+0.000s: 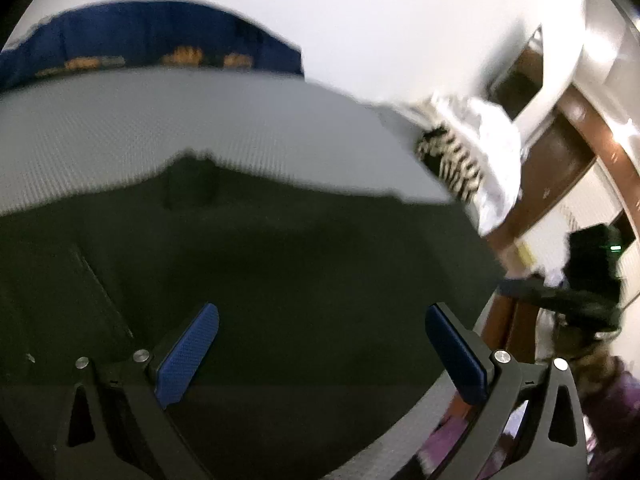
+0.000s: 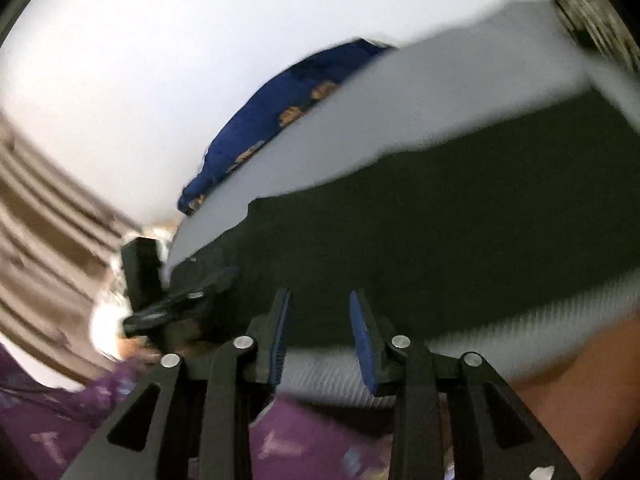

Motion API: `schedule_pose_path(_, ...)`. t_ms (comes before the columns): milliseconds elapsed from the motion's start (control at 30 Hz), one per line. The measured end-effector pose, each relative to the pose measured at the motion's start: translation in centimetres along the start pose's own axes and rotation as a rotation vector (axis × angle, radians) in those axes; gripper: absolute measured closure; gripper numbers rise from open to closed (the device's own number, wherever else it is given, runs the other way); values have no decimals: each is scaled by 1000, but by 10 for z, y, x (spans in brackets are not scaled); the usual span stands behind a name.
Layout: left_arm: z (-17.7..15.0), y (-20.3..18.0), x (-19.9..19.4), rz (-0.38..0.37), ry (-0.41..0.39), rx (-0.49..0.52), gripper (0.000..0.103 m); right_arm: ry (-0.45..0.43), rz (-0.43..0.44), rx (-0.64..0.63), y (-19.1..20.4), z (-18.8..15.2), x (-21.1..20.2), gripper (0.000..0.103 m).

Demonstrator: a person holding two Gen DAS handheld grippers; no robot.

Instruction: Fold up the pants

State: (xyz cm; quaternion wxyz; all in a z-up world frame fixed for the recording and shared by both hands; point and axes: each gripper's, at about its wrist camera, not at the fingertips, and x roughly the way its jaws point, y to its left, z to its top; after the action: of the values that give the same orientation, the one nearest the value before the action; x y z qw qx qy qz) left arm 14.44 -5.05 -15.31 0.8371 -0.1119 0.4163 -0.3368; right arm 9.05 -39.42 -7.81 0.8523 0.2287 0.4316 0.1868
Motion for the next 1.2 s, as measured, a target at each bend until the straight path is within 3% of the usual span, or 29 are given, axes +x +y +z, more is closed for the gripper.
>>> schedule_pose_path(100, 15, -7, -5, 67, -61, 104, 1, 40, -85, -160, -1, 26, 37, 70)
schedule_pose_path(200, 23, 2, 16, 162, -12, 181, 1, 114, -40, -200, -11, 46, 78, 71)
schedule_pose_path(267, 27, 20, 28, 209, 24, 149, 1, 151, -104, -201, -23, 61, 99, 71)
schedule_pose_path(300, 30, 33, 28, 200, 31, 87, 1, 122, -105, -191, -25, 72, 99, 70)
schedule_pose_path(367, 33, 51, 13, 119, -19, -51, 1, 71, 6, -204, -13, 88, 90, 70)
schedule_pose_path(433, 31, 58, -7, 95, -91, -107, 1, 94, 139, -348, 24, 102, 94, 70)
schedule_pose_path(533, 28, 60, -30, 162, -155, -79, 1, 202, 240, -524, 67, 112, 127, 65)
schedule_pose_path(633, 24, 63, -47, 232, -180, -25, 1, 314, 232, -660, 89, 124, 179, 64)
schedule_pose_path(800, 12, 72, -68, 361, -206, 64, 1, 488, 288, -738, 103, 131, 242, 64)
schedule_pose_path(933, 4, 87, -73, 396, -193, 65, 1, 628, 347, -770, 110, 123, 272, 64)
schedule_pose_path(1200, 4, 100, -67, 349, -183, -49, 1, 650, 365, -773, 121, 121, 299, 66)
